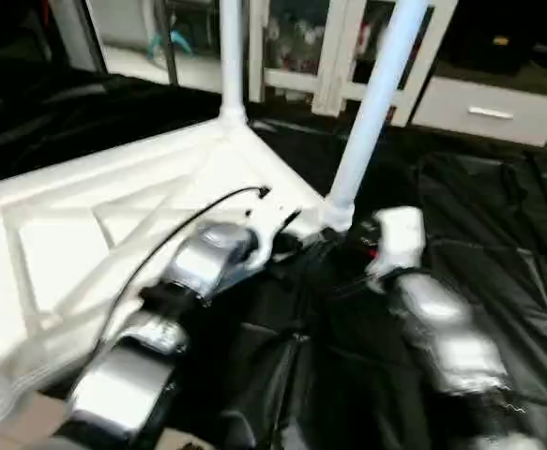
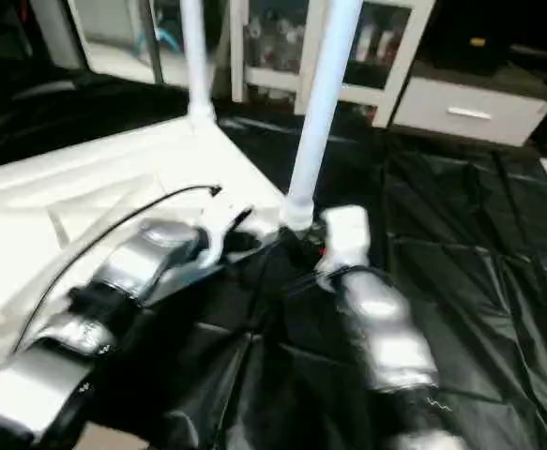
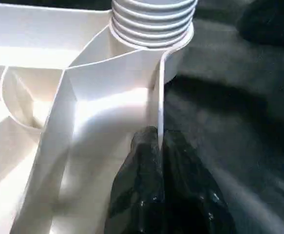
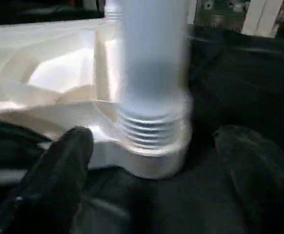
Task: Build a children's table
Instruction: Insert table leg to table base
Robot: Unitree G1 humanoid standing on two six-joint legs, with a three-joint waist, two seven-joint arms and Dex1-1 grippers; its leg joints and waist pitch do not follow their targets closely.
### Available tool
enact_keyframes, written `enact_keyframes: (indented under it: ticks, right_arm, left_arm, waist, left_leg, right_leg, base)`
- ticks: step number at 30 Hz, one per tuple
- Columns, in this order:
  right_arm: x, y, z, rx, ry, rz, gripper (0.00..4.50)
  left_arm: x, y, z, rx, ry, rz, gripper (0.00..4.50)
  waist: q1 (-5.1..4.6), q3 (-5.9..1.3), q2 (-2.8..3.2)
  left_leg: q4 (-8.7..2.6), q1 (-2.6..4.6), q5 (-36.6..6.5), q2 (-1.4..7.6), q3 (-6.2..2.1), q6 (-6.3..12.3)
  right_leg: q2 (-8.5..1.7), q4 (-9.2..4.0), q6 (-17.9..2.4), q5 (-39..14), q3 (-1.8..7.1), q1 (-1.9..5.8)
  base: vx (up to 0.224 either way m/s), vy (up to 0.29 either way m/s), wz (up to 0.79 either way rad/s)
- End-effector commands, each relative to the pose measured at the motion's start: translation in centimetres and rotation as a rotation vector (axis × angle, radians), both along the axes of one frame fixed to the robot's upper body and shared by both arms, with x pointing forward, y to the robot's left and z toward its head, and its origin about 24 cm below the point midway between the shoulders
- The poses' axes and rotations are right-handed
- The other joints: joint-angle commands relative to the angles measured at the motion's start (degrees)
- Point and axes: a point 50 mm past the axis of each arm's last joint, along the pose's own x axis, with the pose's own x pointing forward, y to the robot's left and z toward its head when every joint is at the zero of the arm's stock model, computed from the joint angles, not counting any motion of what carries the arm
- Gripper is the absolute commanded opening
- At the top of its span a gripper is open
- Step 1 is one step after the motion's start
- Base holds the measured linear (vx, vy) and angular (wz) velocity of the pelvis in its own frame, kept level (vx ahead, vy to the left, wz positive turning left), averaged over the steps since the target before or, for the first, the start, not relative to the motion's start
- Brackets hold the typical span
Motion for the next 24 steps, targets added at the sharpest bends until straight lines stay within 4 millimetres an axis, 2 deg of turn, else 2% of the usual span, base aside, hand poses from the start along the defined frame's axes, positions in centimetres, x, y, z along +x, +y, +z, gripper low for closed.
enact_keyframes:
  ticks: [1, 3, 5, 6, 7, 10, 12, 14, 15, 17, 18, 19, 20, 21, 24]
  right_arm:
    - [-1.1, -1.2, 1.2, -0.021, -0.006, 0.149, 4.44]
    - [-2.0, -2.2, 1.6, -0.060, 0.004, 0.239, 4.44]
    - [-2.8, -3.2, 1.9, -0.092, 0.035, 0.330, 4.44]
    - [-3.4, -3.6, 2.0, -0.094, 0.060, 0.386, 4.44]
    - [-3.8, -3.7, 2.1, -0.100, 0.077, 0.432, 4.44]
    - [-4.3, -3.5, 2.5, -0.098, 0.096, 0.525, 4.44]
    - [-4.5, -3.2, 2.7, -0.097, 0.102, 0.575, 4.44]
    - [-4.9, -2.6, 2.7, -0.113, 0.120, 0.651, 4.44]
    - [-5.0, -2.5, 2.7, -0.116, 0.129, 0.674, 4.44]
    - [-5.0, -2.1, 2.7, -0.134, 0.129, 0.708, 4.44]
    - [-4.9, -1.7, 2.6, -0.143, 0.132, 0.737, 4.44]
    - [-4.8, -1.6, 2.6, -0.148, 0.132, 0.741, 4.44]
    - [-4.7, -1.4, 2.5, -0.161, 0.139, 0.748, 4.44]
    - [-4.5, -1.2, 2.3, -0.177, 0.144, 0.761, 4.44]
    - [-4.0, -1.0, 2.2, -0.187, 0.143, 0.754, 4.44]
  left_arm:
    - [-1.0, -0.4, 0.5, -0.048, 0.003, -0.141, 0.00]
    - [-1.7, 0.1, 0.4, -0.044, 0.011, -0.215, 0.00]
    - [-2.9, 0.7, 0.1, -0.036, 0.045, -0.327, 0.00]
    - [-3.6, 1.1, -0.1, -0.023, 0.085, -0.375, 0.00]
    - [-4.3, 1.5, -0.3, -0.007, 0.112, -0.428, 0.00]
    - [-5.6, 2.1, -0.6, 0.018, 0.169, -0.524, 0.00]
    - [-6.0, 2.2, -0.6, 0.029, 0.179, -0.550, 0.00]
    - [-6.2, 2.2, -0.5, 0.035, 0.176, -0.566, 0.00]
    - [-6.3, 2.2, -0.5, 0.036, 0.176, -0.570, 0.00]
    - [-6.3, 2.1, -0.4, 0.041, 0.164, -0.577, 0.00]
    - [-6.4, 1.9, -0.2, 0.043, 0.154, -0.580, 0.00]
    - [-6.4, 1.9, -0.2, 0.043, 0.153, -0.582, 0.00]
    - [-6.4, 1.8, -0.1, 0.041, 0.153, -0.583, 0.00]
    - [-6.4, 1.7, -0.1, 0.041, 0.153, -0.585, 0.00]
    - [-6.3, 1.6, -0.1, 0.043, 0.148, -0.584, 0.00]
  waist:
    - [0.72, -3.71, -0.03]
    - [1.01, -3.69, -0.06]
    - [1.20, -3.60, 0.17]
    - [1.26, -3.48, 0.08]
    - [1.35, -3.52, 0.28]
    - [1.39, -3.48, 0.42]
    - [1.45, -3.32, 0.58]
    - [1.58, -3.15, 0.37]
    - [1.67, -3.22, 0.54]
    - [1.62, -3.23, 0.48]
    - [1.51, -3.39, 0.44]
    - [1.57, -3.43, 0.74]
    - [1.46, -3.50, 0.55]
    - [1.51, -3.51, 0.74]
    - [1.47, -3.82, 0.61]
  left_leg:
    - [-3.46, 0.30, -5.44, 3.50, -0.87, 7.85]
    - [-3.50, 0.34, -6.22, 3.60, -0.86, 7.47]
    - [-3.56, 0.22, -7.36, 3.52, -0.87, 6.58]
    - [-3.60, 0.27, -8.58, 3.57, -0.84, 5.93]
    - [-3.70, 0.42, -9.40, 3.68, -0.92, 5.26]
    - [-3.80, 0.64, -9.64, 3.85, -0.89, 4.50]
    - [-3.83, 1.21, -11.23, 3.82, -0.68, 3.71]
    - [-3.96, 1.36, -13.44, 3.86, -0.62, 2.70]
    - [-4.08, 1.44, -13.63, 3.98, -0.65, 2.02]
    - [-4.08, 1.37, -13.64, 3.91, -0.64, 1.76]
    - [-4.03, 1.07, -13.01, 3.89, -0.69, 1.45]
    - [-4.05, 1.03, -12.73, 3.91, -0.77, 1.32]
    - [-3.94, 0.89, -12.03, 3.80, -0.74, 1.37]
    - [-3.91, 0.98, -11.87, 3.80, -0.71, 1.37]
    - [-3.56, 0.84, -9.23, 3.63, -0.61, 1.90]
  right_leg:
    - [-4.02, -2.59, -15.85, -5.89, 2.92, 4.59]
    - [-3.96, -2.60, -15.62, -6.17, 2.94, 4.57]
    - [-4.11, -2.75, -15.33, -7.92, 2.98, 4.45]
    - [-4.10, -3.00, -14.78, -9.96, 3.01, 4.33]
    - [-4.18, -3.02, -14.62, -11.05, 3.03, 4.35]
    - [-3.94, -2.81, -14.93, -10.24, 3.03, 4.06]
    - [-3.79, -3.12, -15.17, -11.25, 2.98, 3.58]
    - [-3.90, -3.44, -14.44, -14.77, 2.95, 3.65]
    - [-3.98, -3.45, -13.46, -15.99, 2.94, 3.65]
    - [-3.94, -3.44, -13.16, -16.02, 2.91, 3.62]
    - [-4.02, -3.18, -13.06, -15.00, 2.91, 3.84]
    - [-4.10, -3.05, -13.15, -14.57, 2.90, 3.88]
    - [-4.07, -2.97, -13.09, -13.74, 2.88, 3.97]
    - [-4.09, -2.96, -13.21, -13.40, 2.90, 3.90]
    - [-4.06, -2.44, -14.23, -9.47, 2.92, 4.13]
  base:
    - [0.000, 0.000, 0.00]
    - [0.000, 0.000, 0.00]
    - [0.000, 0.000, 0.00]
    - [0.000, 0.000, 0.00]
    - [0.000, 0.000, 0.00]
    - [0.000, 0.000, 0.00]
    - [0.000, 0.000, 0.00]
    - [0.000, 0.000, 0.00]
    - [0.000, 0.000, 0.00]
    - [0.000, 0.000, 0.00]
    - [0.000, 0.000, 0.00]
    - [0.000, 0.000, 0.00]
    - [0.000, 0.000, 0.00]
    - [0.000, 0.000, 0.00]
    - [0.000, 0.000, 0.00]
